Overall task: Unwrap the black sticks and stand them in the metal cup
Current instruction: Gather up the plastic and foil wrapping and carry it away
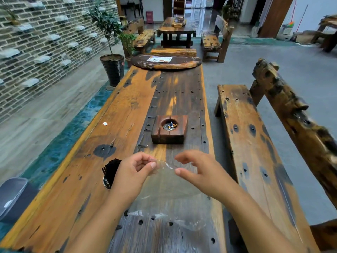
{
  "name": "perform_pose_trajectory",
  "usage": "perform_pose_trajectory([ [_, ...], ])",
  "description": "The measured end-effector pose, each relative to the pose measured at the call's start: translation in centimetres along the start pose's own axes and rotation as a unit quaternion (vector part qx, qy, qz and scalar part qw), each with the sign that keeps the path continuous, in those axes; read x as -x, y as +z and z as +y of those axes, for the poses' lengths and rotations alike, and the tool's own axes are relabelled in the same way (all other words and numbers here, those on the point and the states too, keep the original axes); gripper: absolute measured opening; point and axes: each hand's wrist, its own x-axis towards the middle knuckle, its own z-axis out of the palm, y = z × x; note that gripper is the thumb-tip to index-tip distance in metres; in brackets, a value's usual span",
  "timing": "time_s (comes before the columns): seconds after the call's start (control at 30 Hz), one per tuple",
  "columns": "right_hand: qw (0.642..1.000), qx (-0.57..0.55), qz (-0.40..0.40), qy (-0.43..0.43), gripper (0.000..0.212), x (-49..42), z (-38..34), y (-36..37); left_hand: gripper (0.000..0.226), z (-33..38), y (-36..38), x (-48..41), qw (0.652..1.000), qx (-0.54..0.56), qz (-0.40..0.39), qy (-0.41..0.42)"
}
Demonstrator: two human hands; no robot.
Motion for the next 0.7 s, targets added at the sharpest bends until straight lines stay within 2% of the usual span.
perform_pose_trajectory([
  [0.1,1.0,-0.003,-0.016,-0.024,0.033,-1.4,-1.8,1.2,0.011,0.7,0.2,0.2,0.999,0.012,-0.028,0.01],
  [0.23,0.998,-0.057,-0.003,-0.008,0.012,-1.9,-2.1,2.5,0.01,1.0,0.2,0.5,0.999,0.023,-0.029,0.013],
  [0.43,0.973,-0.211,0.062,0.064,0.014,-1.5,-0.9,2.9,0.016,-0.6,-0.1,1.7,0.999,0.031,0.016,-0.024],
  [0.7,0.953,-0.265,0.1,0.112,0.014,-0.7,0.2,2.7,0.016,-1.8,-0.6,2.3,0.998,-0.046,-0.01,-0.038],
])
